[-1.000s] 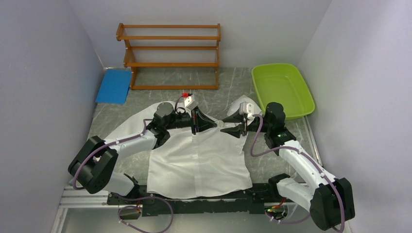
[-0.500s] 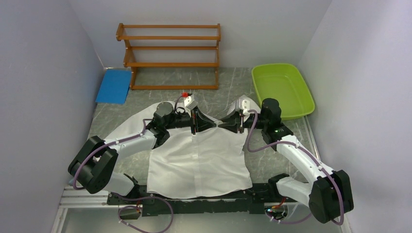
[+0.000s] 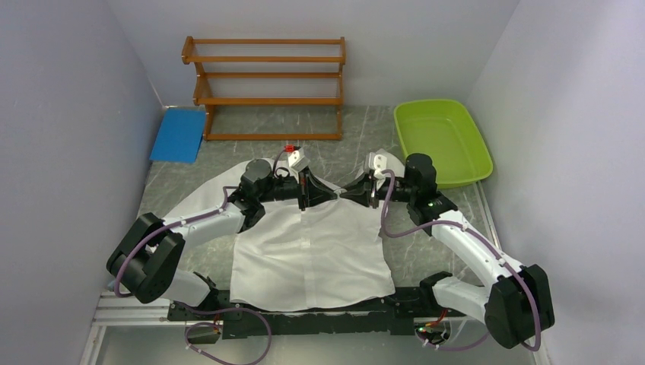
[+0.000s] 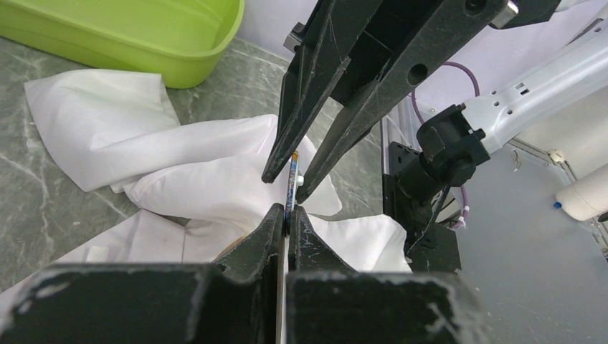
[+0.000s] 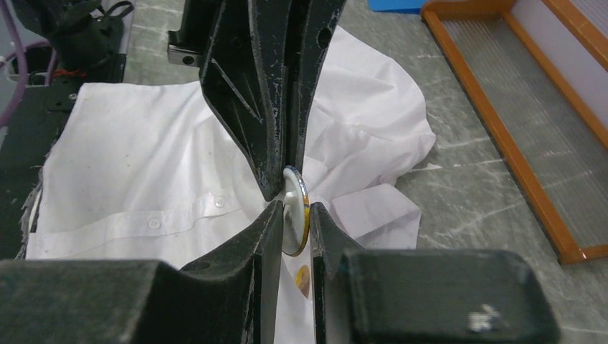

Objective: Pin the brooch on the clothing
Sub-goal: Pin the brooch to the clothes.

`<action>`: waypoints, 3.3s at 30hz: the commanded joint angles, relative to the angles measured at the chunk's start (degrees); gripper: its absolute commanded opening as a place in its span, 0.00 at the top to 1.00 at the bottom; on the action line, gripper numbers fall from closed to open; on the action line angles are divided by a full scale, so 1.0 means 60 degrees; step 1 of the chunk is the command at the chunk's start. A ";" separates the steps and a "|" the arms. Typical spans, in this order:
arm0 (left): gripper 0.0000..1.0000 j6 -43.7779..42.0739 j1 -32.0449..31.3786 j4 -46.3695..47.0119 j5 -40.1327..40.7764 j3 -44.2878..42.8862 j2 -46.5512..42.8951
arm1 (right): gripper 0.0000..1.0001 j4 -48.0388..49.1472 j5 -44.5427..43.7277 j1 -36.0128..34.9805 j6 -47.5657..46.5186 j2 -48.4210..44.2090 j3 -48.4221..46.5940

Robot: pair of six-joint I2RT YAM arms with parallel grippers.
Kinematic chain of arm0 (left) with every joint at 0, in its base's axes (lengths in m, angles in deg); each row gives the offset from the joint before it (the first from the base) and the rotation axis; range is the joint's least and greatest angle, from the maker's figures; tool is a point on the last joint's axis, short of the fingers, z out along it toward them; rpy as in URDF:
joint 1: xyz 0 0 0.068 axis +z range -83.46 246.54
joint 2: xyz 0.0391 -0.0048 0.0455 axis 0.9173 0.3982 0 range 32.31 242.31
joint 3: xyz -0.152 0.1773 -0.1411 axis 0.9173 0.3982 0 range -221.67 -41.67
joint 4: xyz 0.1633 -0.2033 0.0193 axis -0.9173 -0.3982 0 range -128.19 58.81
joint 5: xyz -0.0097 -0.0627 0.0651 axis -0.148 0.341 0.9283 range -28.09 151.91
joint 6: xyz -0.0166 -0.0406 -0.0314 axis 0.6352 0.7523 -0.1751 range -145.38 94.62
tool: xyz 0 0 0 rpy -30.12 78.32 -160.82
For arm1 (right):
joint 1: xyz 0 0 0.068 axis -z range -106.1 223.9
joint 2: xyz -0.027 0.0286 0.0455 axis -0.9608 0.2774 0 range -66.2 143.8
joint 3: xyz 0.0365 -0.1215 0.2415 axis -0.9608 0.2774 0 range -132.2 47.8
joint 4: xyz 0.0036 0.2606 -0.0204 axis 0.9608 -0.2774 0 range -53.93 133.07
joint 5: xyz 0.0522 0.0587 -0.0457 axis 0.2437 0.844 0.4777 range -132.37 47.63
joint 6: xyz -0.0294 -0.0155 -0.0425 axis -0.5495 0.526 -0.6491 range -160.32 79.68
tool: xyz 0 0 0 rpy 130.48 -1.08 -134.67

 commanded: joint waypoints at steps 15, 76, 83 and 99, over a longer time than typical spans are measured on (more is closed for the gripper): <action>0.97 0.0143 -0.0072 0.0460 0.0201 0.0050 -0.0486 | 1.00 0.0431 -0.1406 -0.0329 -0.0185 -0.0539 0.0148; 0.97 0.0154 -0.0071 0.0219 0.0582 0.0142 -0.0785 | 0.71 0.1924 -0.0155 -0.0209 0.0109 -0.0078 0.0618; 0.97 0.0124 -0.0062 0.0131 0.0559 0.0127 -0.0849 | 0.82 0.1834 0.0048 -0.0218 0.0200 0.0273 0.0349; 0.97 0.0138 -0.0068 0.0147 0.0429 -0.0086 -0.0768 | 0.77 0.1715 -0.0011 -0.0238 0.0351 0.0421 0.0144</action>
